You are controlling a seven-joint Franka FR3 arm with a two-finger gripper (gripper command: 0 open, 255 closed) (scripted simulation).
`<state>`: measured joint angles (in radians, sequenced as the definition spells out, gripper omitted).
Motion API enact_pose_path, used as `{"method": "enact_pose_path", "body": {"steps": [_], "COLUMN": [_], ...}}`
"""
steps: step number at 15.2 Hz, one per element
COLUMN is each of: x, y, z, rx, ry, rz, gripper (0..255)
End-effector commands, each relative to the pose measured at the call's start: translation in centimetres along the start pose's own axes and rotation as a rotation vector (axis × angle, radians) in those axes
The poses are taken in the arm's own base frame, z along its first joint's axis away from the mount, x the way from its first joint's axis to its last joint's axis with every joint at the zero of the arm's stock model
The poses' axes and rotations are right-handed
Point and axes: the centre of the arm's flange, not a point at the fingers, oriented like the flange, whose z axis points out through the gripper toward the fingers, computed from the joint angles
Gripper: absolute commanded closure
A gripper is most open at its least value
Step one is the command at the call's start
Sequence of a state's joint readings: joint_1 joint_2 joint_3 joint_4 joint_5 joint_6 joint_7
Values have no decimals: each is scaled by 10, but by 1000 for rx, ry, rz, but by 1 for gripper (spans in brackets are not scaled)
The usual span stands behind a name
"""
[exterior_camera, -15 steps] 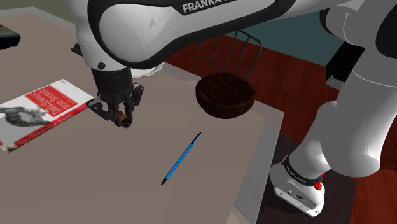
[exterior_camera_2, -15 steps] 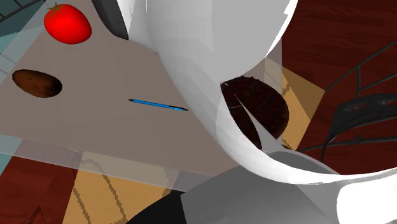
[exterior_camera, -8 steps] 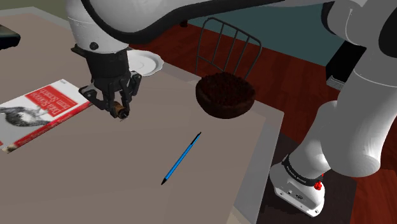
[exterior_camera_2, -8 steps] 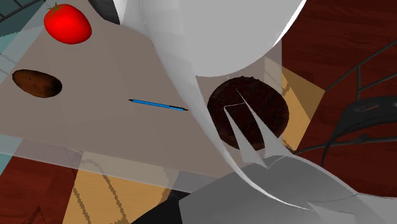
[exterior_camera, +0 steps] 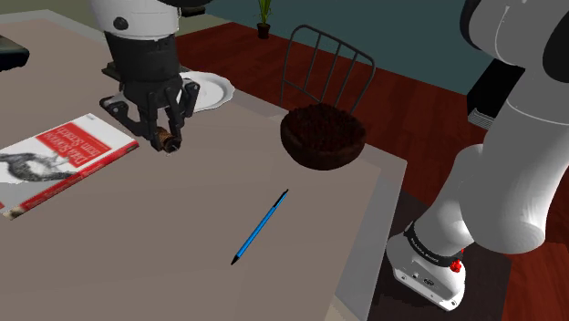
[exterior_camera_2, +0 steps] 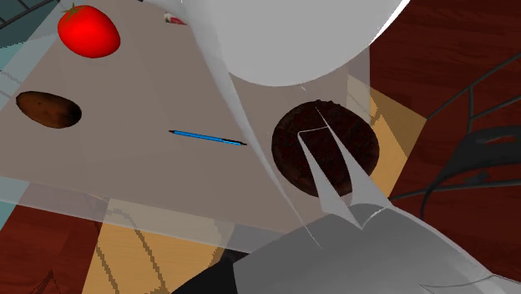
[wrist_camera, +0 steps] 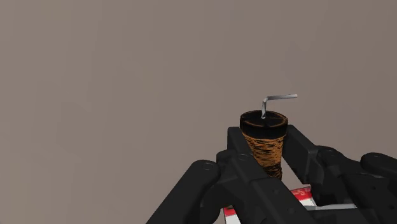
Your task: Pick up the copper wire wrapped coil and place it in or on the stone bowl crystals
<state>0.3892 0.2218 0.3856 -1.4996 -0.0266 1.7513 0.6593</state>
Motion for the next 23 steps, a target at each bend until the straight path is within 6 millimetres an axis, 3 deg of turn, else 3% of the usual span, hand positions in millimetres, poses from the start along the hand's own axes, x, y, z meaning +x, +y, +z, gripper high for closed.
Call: {"method": "enact_pose_path", "body": {"steps": [1,12,23], "x": [0,0,-46], "y": [-1,-5,132], "z": [-10,-64,-78], "rx": [0,0,0], "ry": [0,0,0], "rz": [0,0,0], "gripper": [255,255,255]}}
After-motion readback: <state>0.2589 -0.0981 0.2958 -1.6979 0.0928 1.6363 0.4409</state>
